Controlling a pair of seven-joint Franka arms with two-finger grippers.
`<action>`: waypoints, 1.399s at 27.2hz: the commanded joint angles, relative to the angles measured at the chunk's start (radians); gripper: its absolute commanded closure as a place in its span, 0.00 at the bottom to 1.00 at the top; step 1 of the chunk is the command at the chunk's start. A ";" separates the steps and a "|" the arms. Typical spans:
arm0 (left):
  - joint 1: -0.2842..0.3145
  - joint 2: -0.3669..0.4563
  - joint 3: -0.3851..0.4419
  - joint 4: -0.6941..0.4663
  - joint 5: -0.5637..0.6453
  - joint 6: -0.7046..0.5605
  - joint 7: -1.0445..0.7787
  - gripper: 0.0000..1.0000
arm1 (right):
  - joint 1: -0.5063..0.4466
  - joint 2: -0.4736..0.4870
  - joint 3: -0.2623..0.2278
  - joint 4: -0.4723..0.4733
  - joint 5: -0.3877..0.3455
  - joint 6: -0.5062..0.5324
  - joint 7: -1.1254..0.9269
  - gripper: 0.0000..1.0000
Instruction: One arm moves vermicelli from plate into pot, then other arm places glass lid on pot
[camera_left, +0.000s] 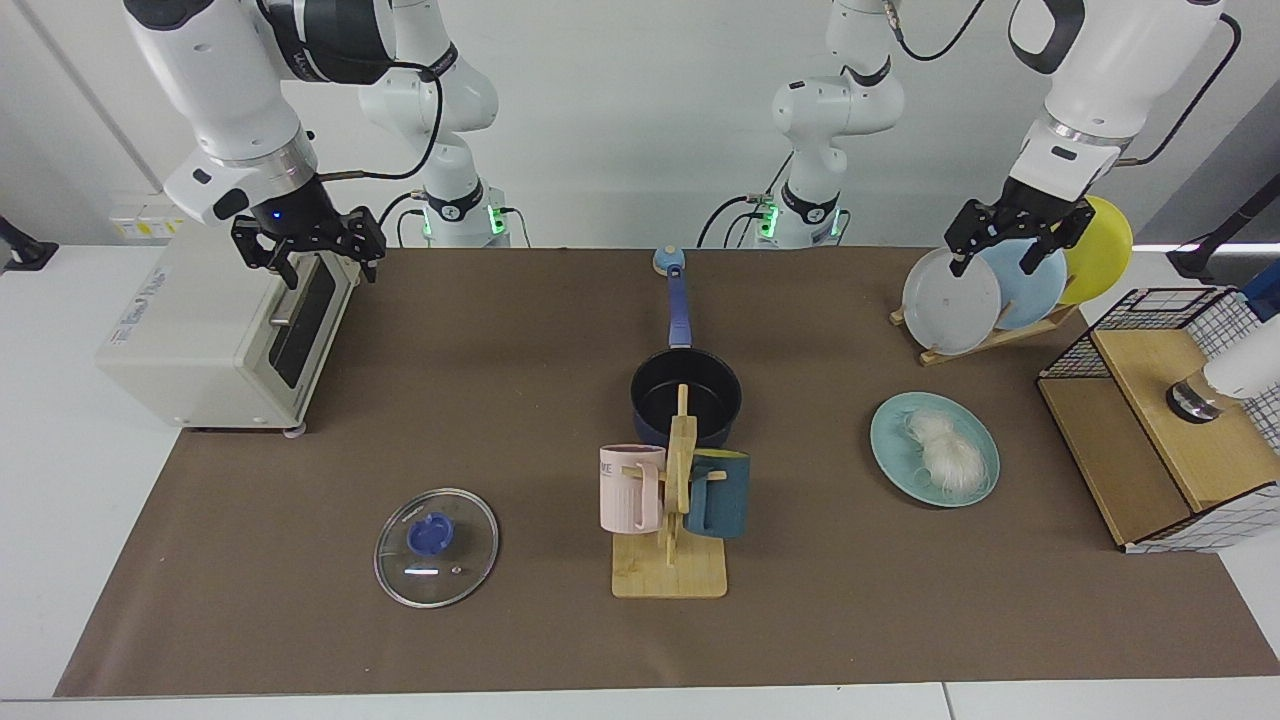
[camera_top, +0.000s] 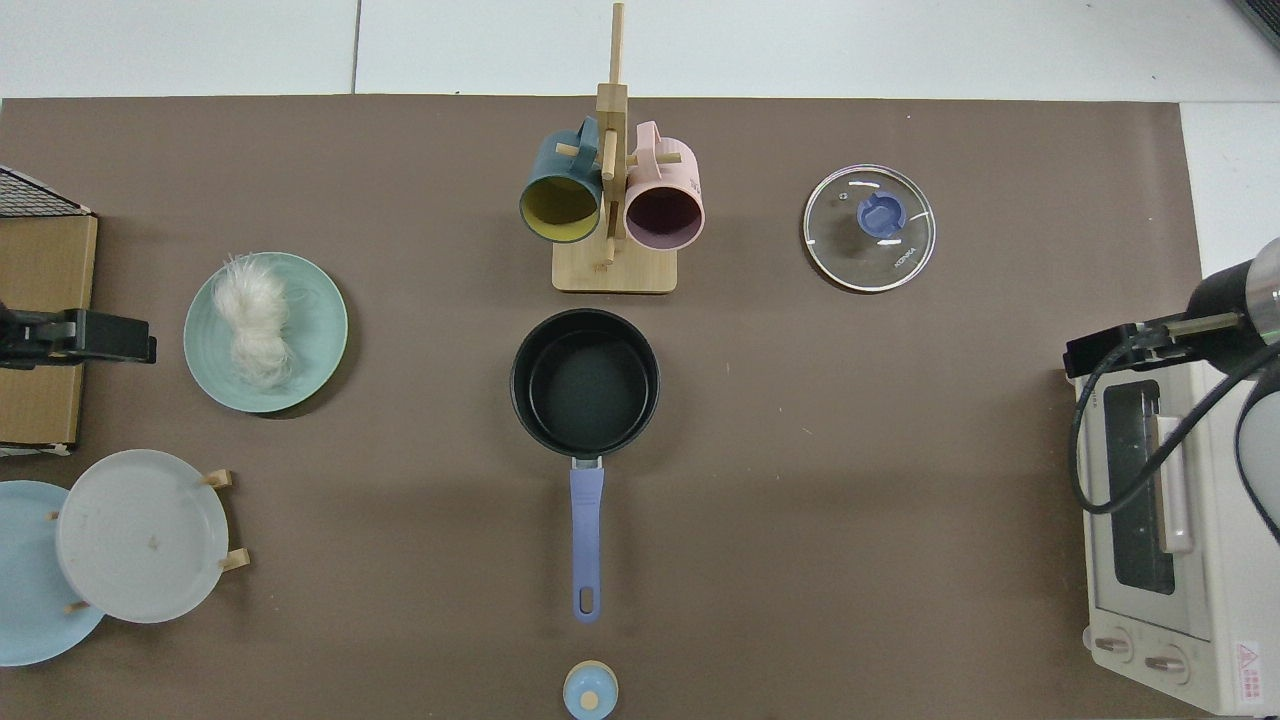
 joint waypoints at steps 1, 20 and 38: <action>0.006 0.008 0.007 -0.001 0.000 0.096 0.012 0.00 | 0.000 0.004 0.001 0.000 0.008 0.034 0.025 0.01; 0.024 0.243 0.021 -0.003 0.000 0.459 0.003 0.00 | 0.019 0.372 0.004 0.435 -0.007 -0.066 0.055 0.02; 0.053 0.457 0.004 0.010 0.003 0.515 -0.276 0.00 | 0.138 0.708 -0.040 0.643 -0.044 0.110 0.149 0.02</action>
